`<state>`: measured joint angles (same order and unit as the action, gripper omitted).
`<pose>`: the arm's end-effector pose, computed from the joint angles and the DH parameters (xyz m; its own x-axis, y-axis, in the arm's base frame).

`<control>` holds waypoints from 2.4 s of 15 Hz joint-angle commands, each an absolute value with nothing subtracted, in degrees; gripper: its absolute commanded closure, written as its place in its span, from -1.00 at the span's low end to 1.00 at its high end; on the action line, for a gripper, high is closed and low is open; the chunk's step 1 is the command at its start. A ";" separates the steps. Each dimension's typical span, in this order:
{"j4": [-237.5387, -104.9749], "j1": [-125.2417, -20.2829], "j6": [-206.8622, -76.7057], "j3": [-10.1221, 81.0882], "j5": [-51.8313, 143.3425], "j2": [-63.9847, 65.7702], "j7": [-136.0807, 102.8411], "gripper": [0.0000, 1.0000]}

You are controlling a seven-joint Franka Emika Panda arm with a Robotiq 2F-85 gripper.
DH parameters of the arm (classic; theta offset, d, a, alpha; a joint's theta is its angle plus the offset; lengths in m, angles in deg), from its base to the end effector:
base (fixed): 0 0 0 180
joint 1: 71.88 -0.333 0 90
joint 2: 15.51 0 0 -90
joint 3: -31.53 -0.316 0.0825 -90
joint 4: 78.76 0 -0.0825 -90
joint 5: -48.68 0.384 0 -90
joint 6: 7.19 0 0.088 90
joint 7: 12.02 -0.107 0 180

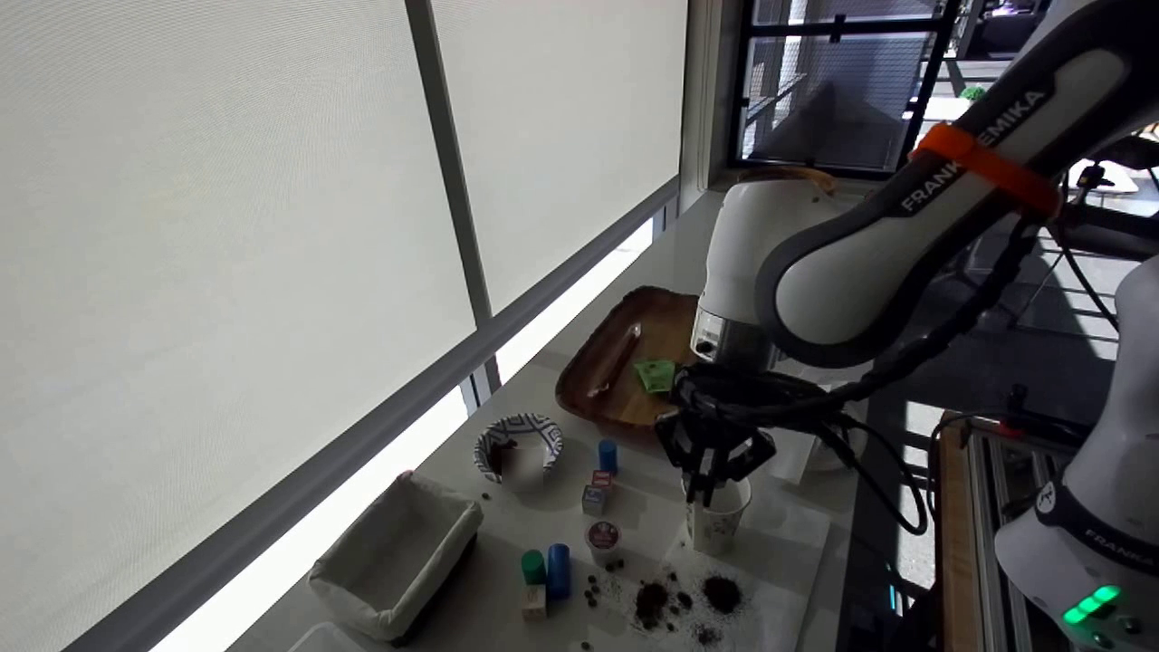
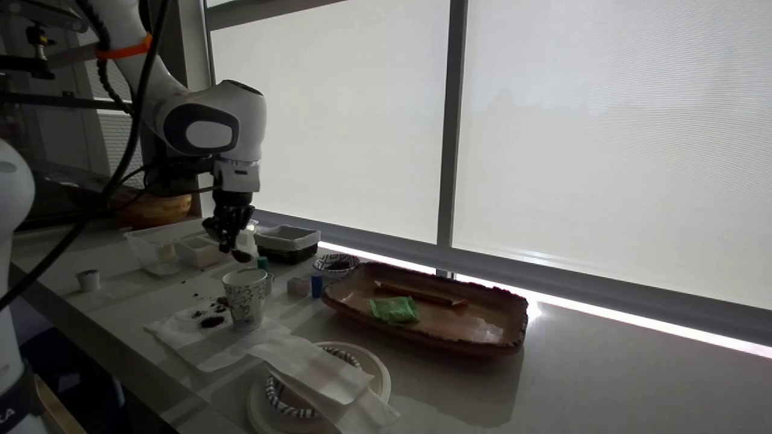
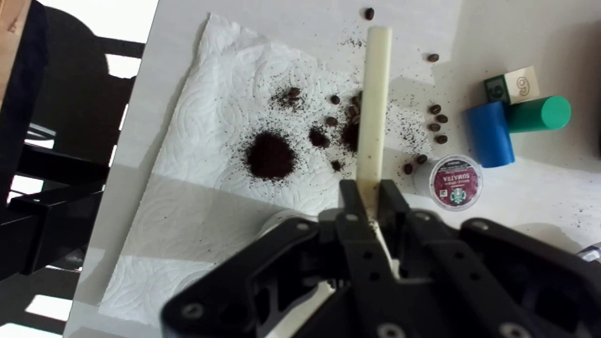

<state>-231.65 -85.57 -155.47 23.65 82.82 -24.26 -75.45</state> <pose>0.3932 0.1426 0.2924 0.3382 -0.8984 -0.2802 -0.9405 -0.3121 -0.1346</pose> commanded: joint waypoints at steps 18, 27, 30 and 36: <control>-233.56 -77.71 -142.75 27.62 112.83 -25.00 -44.02 0.93; -235.34 -74.38 -137.30 30.23 126.26 -24.92 -29.95 0.93; -235.87 -73.23 -134.49 31.13 129.10 -24.69 -26.60 0.93; -235.85 -71.48 -131.24 31.91 131.11 -23.23 -25.12 0.93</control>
